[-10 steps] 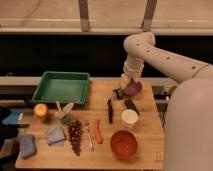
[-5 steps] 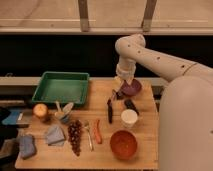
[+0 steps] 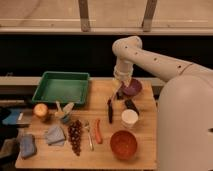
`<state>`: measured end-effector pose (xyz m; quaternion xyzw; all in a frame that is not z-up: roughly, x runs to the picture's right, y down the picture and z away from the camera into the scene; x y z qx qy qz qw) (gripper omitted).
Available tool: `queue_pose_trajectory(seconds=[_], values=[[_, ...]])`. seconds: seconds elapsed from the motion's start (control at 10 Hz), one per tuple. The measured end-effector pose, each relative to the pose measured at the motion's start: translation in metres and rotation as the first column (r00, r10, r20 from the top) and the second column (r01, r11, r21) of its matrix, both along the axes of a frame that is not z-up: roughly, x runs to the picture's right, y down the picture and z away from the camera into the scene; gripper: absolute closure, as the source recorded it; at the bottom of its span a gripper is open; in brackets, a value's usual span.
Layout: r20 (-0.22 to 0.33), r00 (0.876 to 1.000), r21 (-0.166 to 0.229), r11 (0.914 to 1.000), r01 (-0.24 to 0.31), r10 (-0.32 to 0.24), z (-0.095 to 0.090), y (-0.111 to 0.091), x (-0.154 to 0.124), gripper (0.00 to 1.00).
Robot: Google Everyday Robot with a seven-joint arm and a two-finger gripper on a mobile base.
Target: Place pepper in paper cup
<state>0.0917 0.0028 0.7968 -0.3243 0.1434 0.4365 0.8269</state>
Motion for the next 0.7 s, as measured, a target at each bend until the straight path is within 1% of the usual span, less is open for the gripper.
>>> queue_pose_trajectory(seconds=[0.1,0.2,0.3,0.4,0.5,0.7], values=[[0.006,1.000,-0.005,0.9998,0.017,-0.017,-0.003,0.011,-0.009,0.38],[0.018,0.999,-0.013,0.9993,0.036,-0.036,-0.009,0.028,-0.023,0.38],[0.040,0.998,-0.024,0.9982,0.055,-0.054,-0.018,0.050,-0.043,0.38],[0.061,0.996,-0.033,0.9970,0.070,-0.068,-0.025,0.066,-0.058,0.38],[0.082,0.993,-0.045,0.9953,0.086,-0.082,-0.030,0.084,-0.072,0.38],[0.124,0.986,-0.077,0.9901,0.118,-0.108,-0.034,0.112,-0.093,0.38]])
